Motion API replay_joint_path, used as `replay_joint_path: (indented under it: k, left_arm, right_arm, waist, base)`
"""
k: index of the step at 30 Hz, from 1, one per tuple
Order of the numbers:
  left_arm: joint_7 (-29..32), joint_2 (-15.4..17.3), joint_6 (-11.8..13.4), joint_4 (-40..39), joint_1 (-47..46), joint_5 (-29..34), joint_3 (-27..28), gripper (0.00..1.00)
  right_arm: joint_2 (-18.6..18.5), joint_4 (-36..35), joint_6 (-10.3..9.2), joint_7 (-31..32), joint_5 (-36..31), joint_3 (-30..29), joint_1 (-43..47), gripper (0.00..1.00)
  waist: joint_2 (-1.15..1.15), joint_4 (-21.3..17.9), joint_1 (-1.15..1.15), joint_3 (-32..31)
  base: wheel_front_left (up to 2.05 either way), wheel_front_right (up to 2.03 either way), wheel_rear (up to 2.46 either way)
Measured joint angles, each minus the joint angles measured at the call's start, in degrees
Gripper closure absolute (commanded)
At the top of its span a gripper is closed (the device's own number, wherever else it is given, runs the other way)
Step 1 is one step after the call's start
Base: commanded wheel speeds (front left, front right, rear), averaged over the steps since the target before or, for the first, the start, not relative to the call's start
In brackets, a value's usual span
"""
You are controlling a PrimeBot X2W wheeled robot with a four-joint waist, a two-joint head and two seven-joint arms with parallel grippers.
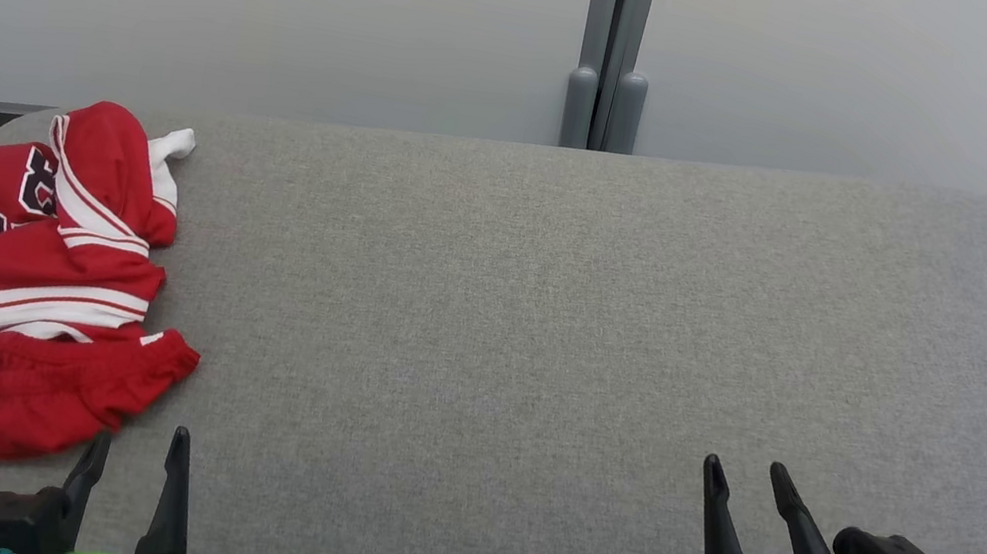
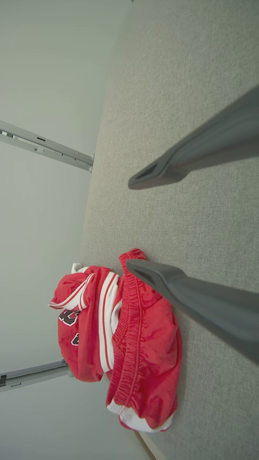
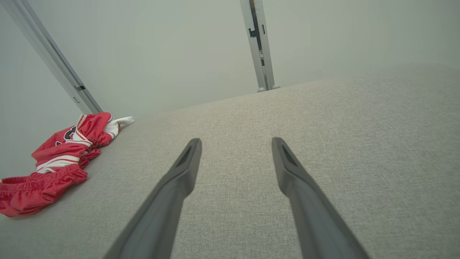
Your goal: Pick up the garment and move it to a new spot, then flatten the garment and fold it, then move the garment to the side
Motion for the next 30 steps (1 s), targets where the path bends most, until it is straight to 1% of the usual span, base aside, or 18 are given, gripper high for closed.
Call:
replay_joint_path:
  k: [12,18,30]
  left_arm:
    - [0.18,0.09,0.82,-0.92,1.24,3.48,-0.83,0.00]
    - [0.34,0.23,1.75,-1.47,1.86,5.34,-1.25,0.00]
    - [0.07,0.26,2.83,-2.61,2.71,8.46,-1.90,0.00]
  right_arm:
    - [-0.05,0.63,0.00,-1.63,-5.12,1.22,0.00,0.00]
    - [-0.10,0.64,0.00,-2.36,-7.36,1.63,0.00,0.00]
    - [-0.15,0.63,0.00,-3.77,-11.77,2.46,0.00,0.00]
  waist:
    - [0.00,0.03,0.00,-0.28]
    - [0.00,-0.03,0.00,-0.46]
    - [0.00,-0.02,0.00,-1.03]
  base:
    - [0.00,0.00,0.00]
    - [0.00,0.00,0.00]
    - [0.00,0.00,0.00]
